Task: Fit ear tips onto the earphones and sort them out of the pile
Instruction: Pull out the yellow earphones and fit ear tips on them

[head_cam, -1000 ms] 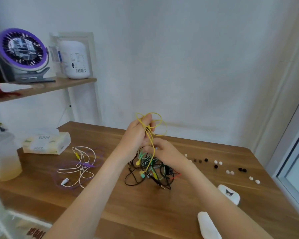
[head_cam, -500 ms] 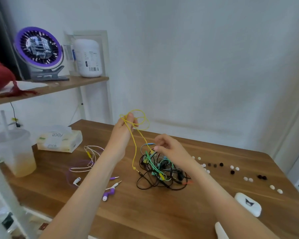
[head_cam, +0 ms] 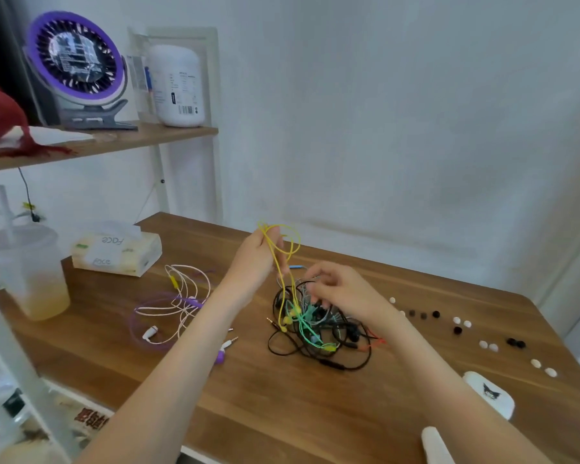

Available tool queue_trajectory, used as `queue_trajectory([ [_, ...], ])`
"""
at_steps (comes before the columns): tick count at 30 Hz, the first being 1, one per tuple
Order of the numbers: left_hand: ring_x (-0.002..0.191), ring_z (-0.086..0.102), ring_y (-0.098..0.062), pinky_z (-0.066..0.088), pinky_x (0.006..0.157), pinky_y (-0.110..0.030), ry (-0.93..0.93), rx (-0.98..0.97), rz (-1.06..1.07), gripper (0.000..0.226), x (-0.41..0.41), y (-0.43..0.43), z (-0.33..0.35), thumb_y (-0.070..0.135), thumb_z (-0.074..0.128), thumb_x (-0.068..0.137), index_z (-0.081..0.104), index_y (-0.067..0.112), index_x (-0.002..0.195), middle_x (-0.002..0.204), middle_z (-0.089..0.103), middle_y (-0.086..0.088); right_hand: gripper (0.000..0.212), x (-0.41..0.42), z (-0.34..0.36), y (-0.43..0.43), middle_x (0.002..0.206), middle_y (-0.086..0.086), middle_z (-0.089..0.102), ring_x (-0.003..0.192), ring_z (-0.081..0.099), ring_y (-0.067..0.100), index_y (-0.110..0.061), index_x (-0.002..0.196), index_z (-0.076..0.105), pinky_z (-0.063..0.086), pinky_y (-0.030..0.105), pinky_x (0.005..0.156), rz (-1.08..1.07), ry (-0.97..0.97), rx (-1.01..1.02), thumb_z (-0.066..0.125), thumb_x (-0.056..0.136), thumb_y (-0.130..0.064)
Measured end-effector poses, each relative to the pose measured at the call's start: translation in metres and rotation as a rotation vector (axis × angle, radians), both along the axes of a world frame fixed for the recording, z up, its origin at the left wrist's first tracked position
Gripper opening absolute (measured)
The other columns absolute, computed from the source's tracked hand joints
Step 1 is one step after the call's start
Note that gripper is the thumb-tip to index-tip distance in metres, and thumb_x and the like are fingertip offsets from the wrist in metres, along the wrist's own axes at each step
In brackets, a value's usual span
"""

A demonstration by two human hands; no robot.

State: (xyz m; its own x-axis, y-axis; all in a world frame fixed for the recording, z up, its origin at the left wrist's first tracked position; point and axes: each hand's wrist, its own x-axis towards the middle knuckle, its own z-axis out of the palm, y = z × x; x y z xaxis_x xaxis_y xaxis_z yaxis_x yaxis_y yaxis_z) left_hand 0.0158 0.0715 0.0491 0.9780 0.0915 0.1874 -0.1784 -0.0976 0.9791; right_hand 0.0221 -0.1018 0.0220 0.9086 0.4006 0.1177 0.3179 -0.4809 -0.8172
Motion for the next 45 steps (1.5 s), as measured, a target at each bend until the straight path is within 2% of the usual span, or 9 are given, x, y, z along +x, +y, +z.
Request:
queue_trajectory([
  [6,0.049,0.046,-0.022,0.037,0.052,-0.029,-0.08,-0.233,-0.217,0.035,-0.008,-0.017,0.015,0.025,0.035,0.104,0.045,0.013,0.073,0.048,0.049,-0.002,0.016,-0.008,-0.01,0.024,0.07,-0.008,0.06,0.091,0.054,0.009,-0.032,0.094,0.063,0.025,0.03,0.091,0.024,-0.061,-0.231,0.049,0.097,-0.039],
  [9,0.044,0.04,-0.017,0.028,0.049,-0.028,-0.11,-0.281,-0.263,0.035,-0.014,-0.024,0.022,0.027,0.036,0.103,0.043,0.013,0.071,0.046,0.045,-0.001,0.033,-0.007,-0.013,0.034,0.067,-0.01,0.05,0.089,0.041,0.008,-0.033,0.078,0.061,0.017,0.034,0.088,-0.132,-0.24,-0.343,0.039,0.101,-0.042],
  [14,0.033,0.023,-0.008,0.022,0.035,-0.017,-0.138,-0.405,-0.202,0.033,-0.017,-0.022,0.031,0.024,0.043,0.099,0.043,0.013,0.067,0.04,0.031,0.004,0.039,-0.013,-0.004,0.024,0.081,-0.004,0.061,0.099,0.049,0.015,-0.037,0.076,0.064,0.025,0.039,0.1,-0.035,0.001,-0.061,0.035,0.1,-0.047],
  [18,0.034,0.015,-0.008,0.015,0.037,-0.016,-0.001,-0.196,-0.087,0.023,-0.013,-0.013,0.028,0.017,0.048,0.091,0.043,0.016,0.068,0.042,0.021,0.007,0.037,-0.014,-0.009,0.02,0.08,0.008,0.069,0.074,0.06,0.01,-0.033,0.076,0.069,0.04,0.044,0.097,-0.007,-0.068,0.097,0.038,0.091,-0.046],
  [24,0.05,0.013,-0.014,0.012,0.043,-0.021,0.282,0.397,-0.249,0.019,-0.014,-0.002,0.008,0.026,0.059,0.09,0.056,0.012,0.077,0.062,0.02,0.0,0.03,-0.008,-0.001,0.015,0.061,-0.007,0.057,0.083,0.053,0.0,-0.035,0.078,0.061,0.019,0.031,0.087,-0.218,-0.342,-0.113,0.038,0.097,-0.031],
  [27,0.056,0.01,-0.017,0.01,0.048,-0.025,0.288,0.402,-0.375,0.03,-0.018,0.0,0.01,0.029,0.059,0.092,0.064,0.017,0.065,0.061,0.018,0.001,0.021,-0.006,0.001,0.011,0.059,-0.017,0.052,0.084,0.042,-0.019,-0.029,0.09,0.065,0.016,0.026,0.083,-0.319,-0.318,-0.108,0.047,0.095,-0.02],
  [36,0.035,0.014,-0.01,0.007,0.042,-0.021,0.147,0.04,-0.434,0.038,-0.017,-0.009,0.015,0.015,0.054,0.09,0.048,0.018,0.053,0.043,0.022,0.004,0.019,0.001,-0.007,-0.001,0.071,-0.009,0.049,0.081,0.049,0.01,-0.029,0.076,0.059,0.027,0.034,0.083,-0.25,-0.222,-0.143,0.057,0.093,-0.036],
  [40,0.027,0.016,-0.008,0.01,0.038,-0.014,0.12,-0.131,-0.417,0.051,-0.015,-0.015,0.017,0.008,0.043,0.094,0.044,0.018,0.044,0.034,0.022,0.003,0.02,-0.001,-0.009,-0.008,0.079,-0.004,0.053,0.074,0.049,0.012,-0.024,0.076,0.059,0.038,0.028,0.069,-0.201,-0.173,0.036,0.054,0.096,-0.026],
  [45,0.029,0.016,-0.011,0.011,0.04,-0.019,0.112,0.07,-0.44,0.032,-0.018,-0.023,0.016,0.014,0.049,0.09,0.044,0.011,0.059,0.036,0.023,0.001,0.02,-0.014,-0.006,-0.025,0.073,-0.002,0.062,0.065,0.054,0.012,-0.012,0.088,0.062,0.043,0.025,0.058,-0.067,0.054,0.414,0.046,0.1,-0.013],
])
